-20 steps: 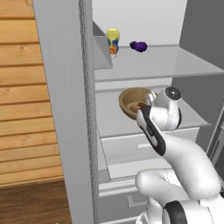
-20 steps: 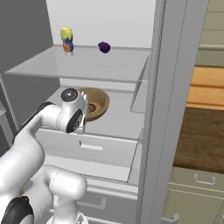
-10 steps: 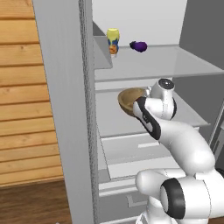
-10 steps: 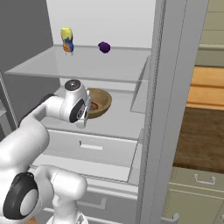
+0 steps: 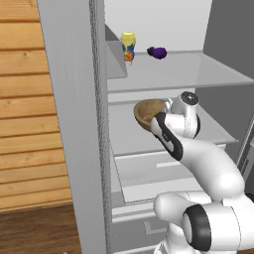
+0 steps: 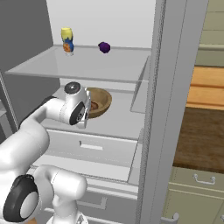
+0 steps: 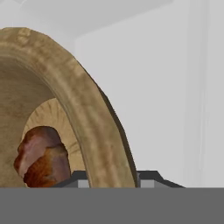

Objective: Pick the chicken drumstick and sweet potato from their plates and place them in the bowl. Then put the bowl in the fridge.

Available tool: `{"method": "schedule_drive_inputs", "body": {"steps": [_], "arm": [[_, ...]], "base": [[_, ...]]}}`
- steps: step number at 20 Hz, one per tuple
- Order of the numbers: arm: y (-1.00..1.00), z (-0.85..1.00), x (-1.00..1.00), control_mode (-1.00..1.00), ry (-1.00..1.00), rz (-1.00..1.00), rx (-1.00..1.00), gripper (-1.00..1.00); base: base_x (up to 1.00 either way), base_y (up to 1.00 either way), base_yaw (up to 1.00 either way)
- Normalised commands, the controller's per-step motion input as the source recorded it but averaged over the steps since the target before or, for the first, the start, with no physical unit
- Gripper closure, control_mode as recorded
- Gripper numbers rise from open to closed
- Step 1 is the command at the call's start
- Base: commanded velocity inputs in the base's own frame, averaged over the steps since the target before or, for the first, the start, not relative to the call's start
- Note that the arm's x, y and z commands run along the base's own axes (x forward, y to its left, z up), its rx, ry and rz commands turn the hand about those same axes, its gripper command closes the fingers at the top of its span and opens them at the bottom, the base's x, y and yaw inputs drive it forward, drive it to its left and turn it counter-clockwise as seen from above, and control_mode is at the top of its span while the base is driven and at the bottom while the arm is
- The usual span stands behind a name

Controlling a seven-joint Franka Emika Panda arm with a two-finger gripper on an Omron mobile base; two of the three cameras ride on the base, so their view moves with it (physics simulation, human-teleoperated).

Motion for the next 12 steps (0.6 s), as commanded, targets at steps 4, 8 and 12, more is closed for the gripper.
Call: {"method": "schedule_drive_inputs", "body": {"steps": [4, 8, 12], "arm": [[0.00, -0.23, 0.00, -1.00, 0.00, 0.00, 0.00, -1.00], [0.00, -0.17, 0.00, -1.00, -0.01, 0.00, 0.01, -1.00], [0.00, -0.02, -0.06, -1.00, -0.09, 0.01, 0.00, -1.00]], "base": [[0.00, 0.00, 0.00], [0.00, 0.00, 0.00], [0.00, 0.00, 0.00]]}}
